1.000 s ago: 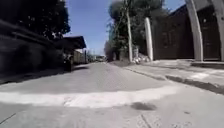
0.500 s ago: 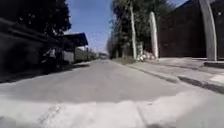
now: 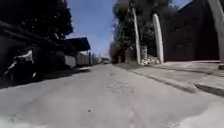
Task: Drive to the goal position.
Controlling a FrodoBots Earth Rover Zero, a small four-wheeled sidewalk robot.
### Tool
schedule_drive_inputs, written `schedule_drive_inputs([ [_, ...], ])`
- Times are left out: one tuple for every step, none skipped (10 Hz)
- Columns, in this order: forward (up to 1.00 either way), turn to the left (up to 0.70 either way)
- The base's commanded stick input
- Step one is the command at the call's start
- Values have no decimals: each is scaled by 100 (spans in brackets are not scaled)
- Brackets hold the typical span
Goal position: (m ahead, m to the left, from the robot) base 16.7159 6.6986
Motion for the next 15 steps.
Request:
schedule_drive_inputs([
  [100, 5],
  [100, 3],
  [100, 2],
  [100, 2],
  [100, 2],
  [100, 2],
  [100, 2],
  [100, 2],
  [100, 2],
  [100, 2],
  [100, 2],
  [100, 2],
  [100, 2],
  [100, 2],
  [100, 2],
])
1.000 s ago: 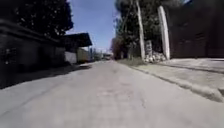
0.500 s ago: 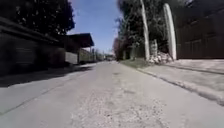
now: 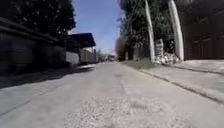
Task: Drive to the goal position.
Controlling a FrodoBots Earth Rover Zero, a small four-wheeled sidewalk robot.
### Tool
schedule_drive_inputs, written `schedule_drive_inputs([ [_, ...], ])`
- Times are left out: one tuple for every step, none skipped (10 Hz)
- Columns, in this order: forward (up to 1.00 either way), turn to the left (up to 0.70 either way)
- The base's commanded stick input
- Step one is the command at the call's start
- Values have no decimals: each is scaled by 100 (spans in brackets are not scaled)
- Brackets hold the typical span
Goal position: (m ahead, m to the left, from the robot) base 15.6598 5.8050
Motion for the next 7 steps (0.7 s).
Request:
schedule_drive_inputs([
  [100, -4],
  [100, -28],
  [100, -32],
  [100, -17],
  [100, -5],
  [100, 2],
  [100, 2],
])
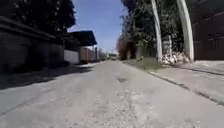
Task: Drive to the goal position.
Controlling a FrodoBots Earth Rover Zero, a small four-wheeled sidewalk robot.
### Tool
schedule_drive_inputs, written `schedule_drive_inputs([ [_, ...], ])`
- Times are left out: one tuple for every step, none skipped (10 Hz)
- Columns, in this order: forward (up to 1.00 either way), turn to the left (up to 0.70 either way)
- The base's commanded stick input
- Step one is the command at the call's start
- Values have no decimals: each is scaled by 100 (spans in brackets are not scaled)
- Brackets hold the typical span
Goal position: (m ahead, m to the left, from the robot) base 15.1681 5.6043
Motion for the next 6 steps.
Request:
schedule_drive_inputs([
  [100, 2],
  [100, 2],
  [100, 2],
  [100, 2],
  [100, 2],
  [100, 2],
])
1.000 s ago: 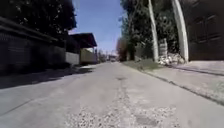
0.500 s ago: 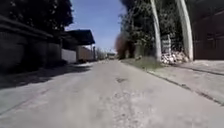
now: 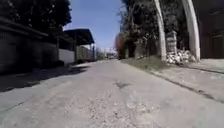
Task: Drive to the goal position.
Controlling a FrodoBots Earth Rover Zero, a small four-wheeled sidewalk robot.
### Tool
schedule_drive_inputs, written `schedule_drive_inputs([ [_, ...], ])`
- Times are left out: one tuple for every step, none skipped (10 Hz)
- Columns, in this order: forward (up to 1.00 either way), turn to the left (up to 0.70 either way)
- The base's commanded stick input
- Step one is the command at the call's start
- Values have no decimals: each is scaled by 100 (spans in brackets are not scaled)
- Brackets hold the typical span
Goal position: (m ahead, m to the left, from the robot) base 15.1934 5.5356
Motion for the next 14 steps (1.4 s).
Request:
schedule_drive_inputs([
  [100, 2],
  [100, 2],
  [100, 2],
  [100, 2],
  [100, 2],
  [100, 2],
  [100, -2],
  [100, -24],
  [100, -37],
  [100, -38],
  [100, -30],
  [100, -8],
  [100, 2],
  [100, 2],
])
